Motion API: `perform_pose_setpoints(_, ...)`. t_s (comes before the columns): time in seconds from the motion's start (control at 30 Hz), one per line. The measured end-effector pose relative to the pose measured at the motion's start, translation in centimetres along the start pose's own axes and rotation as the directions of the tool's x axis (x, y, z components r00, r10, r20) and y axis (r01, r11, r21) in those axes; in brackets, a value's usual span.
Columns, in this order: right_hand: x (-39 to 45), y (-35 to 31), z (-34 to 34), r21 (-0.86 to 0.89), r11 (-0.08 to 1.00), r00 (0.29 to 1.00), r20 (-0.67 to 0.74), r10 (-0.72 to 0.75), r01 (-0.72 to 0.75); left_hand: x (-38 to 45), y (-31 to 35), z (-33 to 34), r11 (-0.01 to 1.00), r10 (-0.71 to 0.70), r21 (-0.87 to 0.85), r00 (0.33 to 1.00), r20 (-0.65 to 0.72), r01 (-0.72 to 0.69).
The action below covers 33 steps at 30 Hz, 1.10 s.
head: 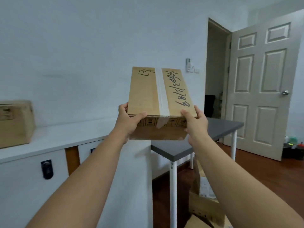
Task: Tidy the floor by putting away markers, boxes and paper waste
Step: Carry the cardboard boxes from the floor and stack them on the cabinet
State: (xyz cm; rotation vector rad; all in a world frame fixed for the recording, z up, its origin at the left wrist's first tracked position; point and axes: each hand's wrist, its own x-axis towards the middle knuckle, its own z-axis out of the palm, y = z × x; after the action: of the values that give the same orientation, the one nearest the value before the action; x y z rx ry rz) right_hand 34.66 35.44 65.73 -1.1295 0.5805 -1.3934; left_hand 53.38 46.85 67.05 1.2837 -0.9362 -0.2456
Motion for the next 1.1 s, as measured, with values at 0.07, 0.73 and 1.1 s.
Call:
perform_pose_setpoints(0.07, 0.0, 0.9, 3.7, -0.001, 1.000, 0.997, 0.082, 0.009, -0.009, 0.1, 0.2, -3.7, 0.999, -0.026, 0.024, 0.997, -0.076, 0.028)
perform_pose_setpoints(0.73, 0.9, 9.8, 25.5, -0.327, 0.923, 0.845, 0.535, 0.003, 0.203, 1.5, -1.7, -25.5, 0.916, 0.075, 0.374, 0.857, -0.510, 0.142)
perform_pose_setpoints(1.1, -1.4, 17.2, 32.4, -0.440, 0.880, 0.781, 0.607, 0.145, 0.179, 1.9, -6.3, -32.5, 0.802, 0.080, 0.481, 0.735, -0.674, 0.354)
